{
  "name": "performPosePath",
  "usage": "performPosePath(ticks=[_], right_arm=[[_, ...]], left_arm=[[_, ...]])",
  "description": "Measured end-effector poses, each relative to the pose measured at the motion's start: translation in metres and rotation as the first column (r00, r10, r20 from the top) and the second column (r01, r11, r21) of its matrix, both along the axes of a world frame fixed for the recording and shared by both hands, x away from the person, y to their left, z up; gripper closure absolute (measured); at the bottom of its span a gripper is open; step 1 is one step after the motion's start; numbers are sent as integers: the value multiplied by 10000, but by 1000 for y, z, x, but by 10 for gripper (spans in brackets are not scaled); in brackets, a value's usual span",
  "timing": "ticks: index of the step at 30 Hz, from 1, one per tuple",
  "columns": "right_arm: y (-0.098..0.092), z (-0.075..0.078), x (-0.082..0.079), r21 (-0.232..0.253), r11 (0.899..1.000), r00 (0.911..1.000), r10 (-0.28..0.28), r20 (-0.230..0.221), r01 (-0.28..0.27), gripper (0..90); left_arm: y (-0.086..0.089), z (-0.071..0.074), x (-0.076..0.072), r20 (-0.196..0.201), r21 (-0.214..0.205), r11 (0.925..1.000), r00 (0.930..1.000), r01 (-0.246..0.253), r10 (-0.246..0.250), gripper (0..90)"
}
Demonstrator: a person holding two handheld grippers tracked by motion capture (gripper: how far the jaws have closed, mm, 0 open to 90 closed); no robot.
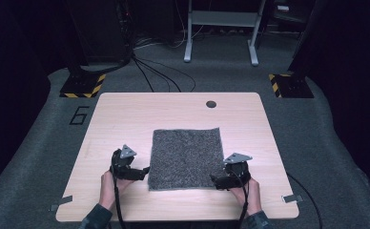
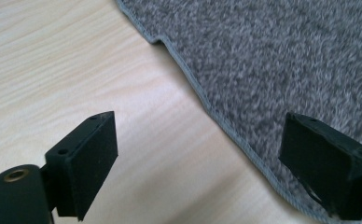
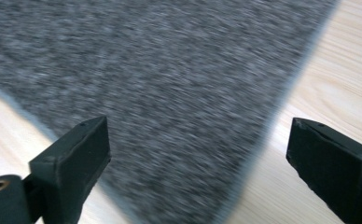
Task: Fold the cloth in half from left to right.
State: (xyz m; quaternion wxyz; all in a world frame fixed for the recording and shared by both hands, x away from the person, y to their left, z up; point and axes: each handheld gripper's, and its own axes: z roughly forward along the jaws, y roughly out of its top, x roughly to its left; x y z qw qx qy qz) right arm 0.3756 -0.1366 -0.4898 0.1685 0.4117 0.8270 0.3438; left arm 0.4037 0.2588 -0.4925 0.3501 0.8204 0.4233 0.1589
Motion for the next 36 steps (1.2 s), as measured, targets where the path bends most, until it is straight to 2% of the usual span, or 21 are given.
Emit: performPosePath(ticks=[4, 5, 7, 9, 10, 11, 16, 17, 18, 19, 21, 22, 24, 25, 27, 30, 31, 32, 34, 35, 36], right_arm=[[20, 2, -4, 22, 9994, 9994, 356, -11, -356, 31], [27, 2, -5, 43, 9991, 9991, 415, -14, -415, 23], [39, 3, -7, 64, 9973, 9972, 738, 85, -738, 21], [50, 3, -10, 2, 9954, 9954, 955, 75, -955, 22], [54, 2, -10, 3, 9948, 9947, 1021, 85, -1021, 22], [66, 1, -12, -377, 9898, 9905, 1374, 53, -1371, 19], [85, -1, -13, -230, 9831, 9834, 1815, 10, -1814, 13], [93, 0, -12, -128, 9792, 9792, 2028, 51, -2027, 12], [93, 0, -12, -128, 9792, 9792, 2028, 51, -2027, 12], [99, 0, -12, -109, 9772, 9773, 2121, -14, -2121, 9], [102, 0, -12, -67, 9776, 9776, 2103, -75, -2104, 6], [109, 0, -10, -28, 9747, 9746, 2234, -163, -2234, 0], [115, 0, -9, 43, 9736, 9730, 2284, -332, -2284, 0], [115, 0, -9, 43, 9736, 9730, 2284, -332, -2284, 0], [123, -1, -8, 79, 9684, 9679, 2492, -325, -2491, 0], [132, -2, -8, 94, 9632, 9624, 2689, -391, -2687, 0], [140, -4, -9, 117, 9606, 9600, 2781, -331, -2779, 0], [143, -3, -9, 60, 9556, 9543, 2947, -493, -2947, 0], [147, -3, -9, 51, 9550, 9540, 2966, -429, -2967, 0], [158, -3, -10, -67, 9455, 9447, 3251, -441, -3257, 0], [158, -3, -10, -67, 9455, 9447, 3251, -441, -3257, 0]], left_arm=[[1, 3, 16, -55, -265, 9996, 10000, 12, -14, 102], [1, 4, 21, 40, -157, 9999, 10000, 2, -1, 100], [0, 5, 31, -3, -289, 9996, 10000, -27, 27, 85], [-1, 6, 37, 129, -153, 9998, 9999, -112, 114, 80], [-2, 6, 42, 40, -199, 9998, 9999, -95, 96, 71], [-3, 7, 48, -6, -164, 9998, 10000, -82, 82, 60], [-8, 7, 63, -24, -243, 9997, 10000, -57, 57, 39], [-10, 7, 68, 70, -93, 9999, 10000, -57, 58, 37], [-11, 6, 72, -34, -104, 9999, 10000, -23, 22, 37], [-12, 5, 79, -236, -366, 9993, 9997, -40, 31, 31], [-12, 3, 84, -300, -329, 9995, 9995, -28, 18, 31], [-12, 1, 92, -564, -436, 9990, 9984, -11, -13, 22], [-12, 0, 96, -626, -509, 9987, 9980, -45, 14, 32], [-12, -1, 100, -624, -388, 9992, 9980, -46, 22, 32], [-12, -4, 107, -838, -427, 9991, 9965, -71, 35, 38], [-13, -6, 115, -769, -403, 9990, 9969, -174, 142, 45], [-13, -8, 120, -934, -368, 9991, 9955, -200, 164, 45], [-13, -9, 124, -1006, -393, 9990, 9948, -198, 158, 48], [-13, -10, 127, -1015, -487, 9985, 9947, -232, 182, 57], [-14, -11, 132, -926, -542, 9983, 9955, -235, 184, 75], [-14, -11, 132, -926, -542, 9983, 9955, -235, 184, 88]])
